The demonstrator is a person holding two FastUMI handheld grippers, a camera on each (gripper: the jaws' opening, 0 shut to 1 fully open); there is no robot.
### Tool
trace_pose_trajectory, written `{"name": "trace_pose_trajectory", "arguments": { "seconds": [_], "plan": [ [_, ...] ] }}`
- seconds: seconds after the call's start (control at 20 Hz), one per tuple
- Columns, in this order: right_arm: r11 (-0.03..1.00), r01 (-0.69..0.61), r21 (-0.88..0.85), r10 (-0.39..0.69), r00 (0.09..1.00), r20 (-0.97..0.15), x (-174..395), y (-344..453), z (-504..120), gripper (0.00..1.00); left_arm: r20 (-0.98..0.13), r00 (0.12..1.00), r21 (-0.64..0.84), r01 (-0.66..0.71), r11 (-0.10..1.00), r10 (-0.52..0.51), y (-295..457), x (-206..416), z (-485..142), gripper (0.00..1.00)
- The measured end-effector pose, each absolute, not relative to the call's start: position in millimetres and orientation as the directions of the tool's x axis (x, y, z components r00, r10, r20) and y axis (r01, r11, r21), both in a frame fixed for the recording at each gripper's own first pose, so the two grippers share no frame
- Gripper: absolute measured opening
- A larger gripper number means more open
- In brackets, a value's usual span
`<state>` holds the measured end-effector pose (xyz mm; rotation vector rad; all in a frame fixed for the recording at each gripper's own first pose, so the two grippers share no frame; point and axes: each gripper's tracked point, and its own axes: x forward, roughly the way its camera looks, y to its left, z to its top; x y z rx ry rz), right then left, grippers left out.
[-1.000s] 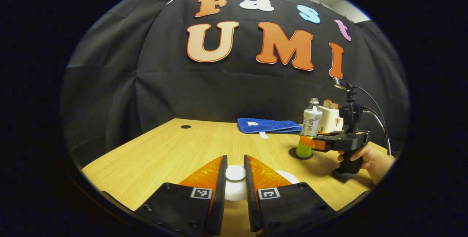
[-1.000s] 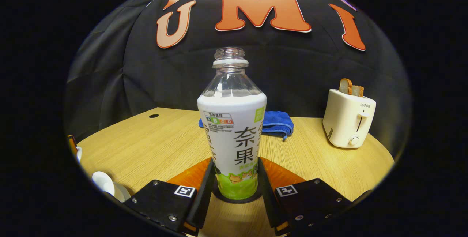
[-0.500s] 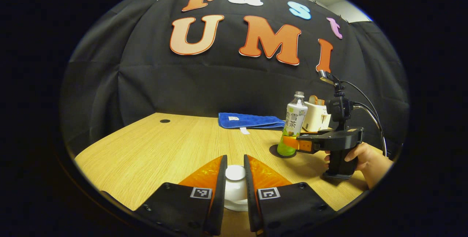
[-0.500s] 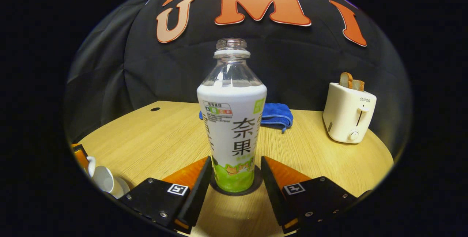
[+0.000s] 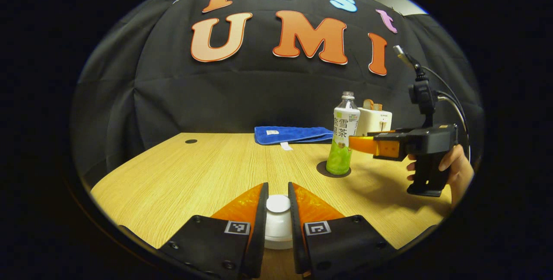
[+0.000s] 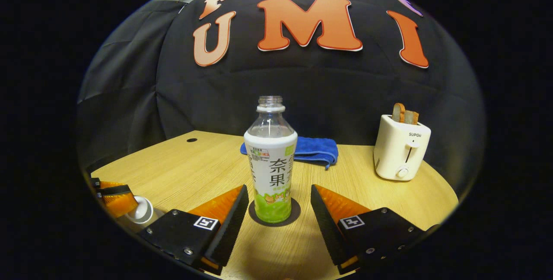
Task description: Open the teacup lid with one hand, grasp the water bottle and pour water into the teacup with the other hand; after pouring, place the water bottle on the coaster and then close the teacup lid.
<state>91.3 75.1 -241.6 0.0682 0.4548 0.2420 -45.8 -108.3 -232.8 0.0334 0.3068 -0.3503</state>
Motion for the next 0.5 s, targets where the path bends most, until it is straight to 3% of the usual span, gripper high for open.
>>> {"name": "trace_pose_trajectory", "arguments": {
  "seconds": [0.15, 0.35, 0.5],
  "plan": [
    [0.971, -0.215, 0.108, 0.24, 0.882, -0.405, 82, 68, -232, 0.86, -0.315, 0.892, -0.002, 0.341, 0.94, -0.324, -112, -47, -237, 0.3],
    [0.973, -0.207, 0.097, 0.229, 0.898, -0.375, 71, 57, -218, 0.88, -0.306, 0.9, 0.018, 0.33, 0.944, -0.31, -111, -47, -229, 0.37],
    [0.975, -0.199, 0.095, 0.219, 0.914, -0.343, 63, 50, -204, 0.89, -0.264, 0.923, 0.037, 0.299, 0.953, -0.28, -107, -42, -213, 0.63]
  ]
}}
